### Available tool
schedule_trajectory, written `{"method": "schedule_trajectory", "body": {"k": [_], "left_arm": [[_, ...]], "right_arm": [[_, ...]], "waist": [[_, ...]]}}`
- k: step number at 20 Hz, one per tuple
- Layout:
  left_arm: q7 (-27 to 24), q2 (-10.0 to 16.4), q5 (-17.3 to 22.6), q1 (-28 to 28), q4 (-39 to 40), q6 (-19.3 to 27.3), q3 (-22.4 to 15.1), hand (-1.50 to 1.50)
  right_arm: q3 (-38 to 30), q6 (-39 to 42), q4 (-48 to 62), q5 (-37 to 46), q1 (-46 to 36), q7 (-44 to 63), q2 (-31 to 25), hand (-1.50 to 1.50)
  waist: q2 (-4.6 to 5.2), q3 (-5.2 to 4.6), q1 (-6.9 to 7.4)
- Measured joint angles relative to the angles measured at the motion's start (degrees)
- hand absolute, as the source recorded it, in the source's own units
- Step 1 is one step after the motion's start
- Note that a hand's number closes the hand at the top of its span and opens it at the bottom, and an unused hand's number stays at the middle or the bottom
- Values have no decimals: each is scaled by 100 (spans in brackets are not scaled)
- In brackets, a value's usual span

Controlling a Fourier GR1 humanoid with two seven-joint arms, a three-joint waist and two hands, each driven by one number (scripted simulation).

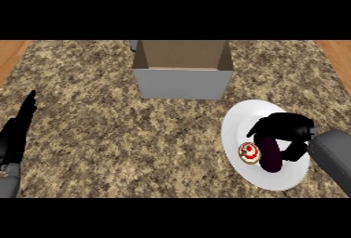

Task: Pick the eggplant from the plate and place it in the cardboard box

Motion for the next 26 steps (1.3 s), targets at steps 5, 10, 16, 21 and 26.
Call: {"method": "schedule_trajectory", "body": {"k": [5,10,16,21,26], "left_arm": [[-50,-62,-85,12,-8,-32,51,0],[34,-75,-100,87,-8,3,125,0],[86,-15,-105,333,93,124,301,0],[82,8,-114,449,95,165,357,0],[43,11,-116,466,53,113,323,0]], "right_arm": [[-363,-623,123,220,143,-114,288,150],[-1144,-910,279,-12,293,1247,697,150],[-2340,-1902,471,-301,616,3645,979,150],[-2663,-2886,-65,57,599,5477,1359,150],[-2416,-3461,-1113,916,265,7019,1743,150]], "waist": [[-12,-6,9],[-58,8,-217],[-212,7,-739],[-256,-5,-761],[-242,-5,-617]]}}
